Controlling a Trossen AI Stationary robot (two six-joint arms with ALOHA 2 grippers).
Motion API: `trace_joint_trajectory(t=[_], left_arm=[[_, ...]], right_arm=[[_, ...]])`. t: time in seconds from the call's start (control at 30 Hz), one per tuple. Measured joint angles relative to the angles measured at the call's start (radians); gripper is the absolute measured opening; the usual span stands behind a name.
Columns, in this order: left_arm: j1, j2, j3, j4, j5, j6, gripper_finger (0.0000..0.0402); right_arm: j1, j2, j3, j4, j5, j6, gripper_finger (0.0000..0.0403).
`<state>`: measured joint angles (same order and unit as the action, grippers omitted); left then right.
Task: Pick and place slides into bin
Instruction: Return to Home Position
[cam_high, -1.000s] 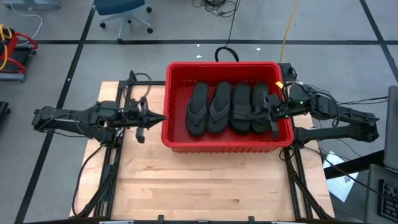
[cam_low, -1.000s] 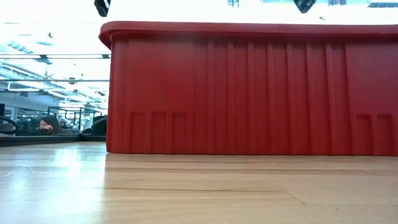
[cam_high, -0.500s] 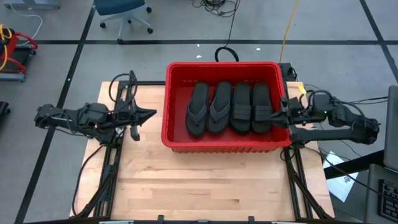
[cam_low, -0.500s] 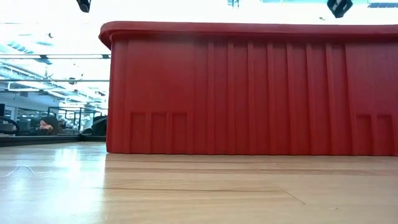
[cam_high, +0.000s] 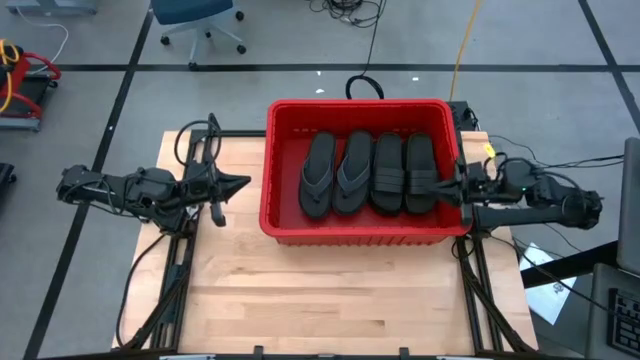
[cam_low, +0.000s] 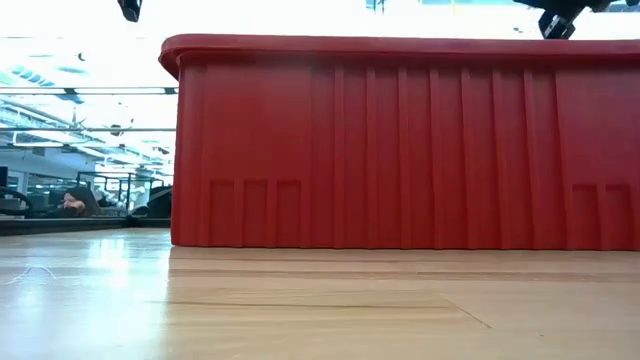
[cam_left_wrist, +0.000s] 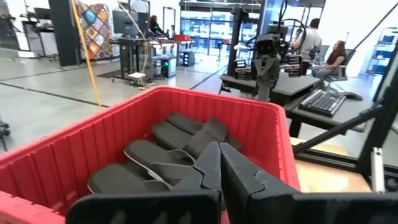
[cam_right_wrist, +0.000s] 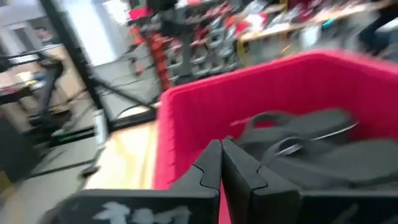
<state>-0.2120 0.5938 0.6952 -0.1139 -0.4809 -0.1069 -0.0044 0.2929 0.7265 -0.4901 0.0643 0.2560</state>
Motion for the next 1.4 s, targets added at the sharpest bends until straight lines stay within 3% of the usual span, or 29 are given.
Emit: trace_joint_trajectory(t=[0.13,0.33,0.53,0.77,0.87,1.13,1.4], left_arm=[[0.002,-0.001,0.000,0.004,-0.010,0.022,0.0000],[0.002,-0.016,-0.011,0.013,0.054,0.031,0.0000],[0.002,-0.004,-0.159,0.282,0.140,0.028,0.0000],[-0.003,-0.077,-0.392,0.553,0.106,-0.019,0.0000],[-0.038,-0.146,-0.407,0.499,0.098,-0.038,0.0000],[-0.142,-0.278,-0.294,0.127,-0.012,-0.042,0.0000],[-0.145,-0.287,-0.332,0.110,-0.017,0.043,0.0000]], right_arm=[[0.000,-0.041,0.000,-0.018,0.089,-0.062,0.0000],[0.000,-0.090,0.000,-0.003,0.093,-0.126,0.0000],[0.000,-0.088,-0.026,0.057,0.091,-0.120,0.0000],[0.000,-0.088,-0.074,0.053,0.088,-0.154,0.0000],[0.000,-0.088,-0.079,0.050,0.055,-0.124,0.0000],[0.000,-0.088,-0.079,0.055,0.033,-0.111,0.0000],[0.000,-0.088,-0.079,0.055,0.041,-0.135,0.0000]])
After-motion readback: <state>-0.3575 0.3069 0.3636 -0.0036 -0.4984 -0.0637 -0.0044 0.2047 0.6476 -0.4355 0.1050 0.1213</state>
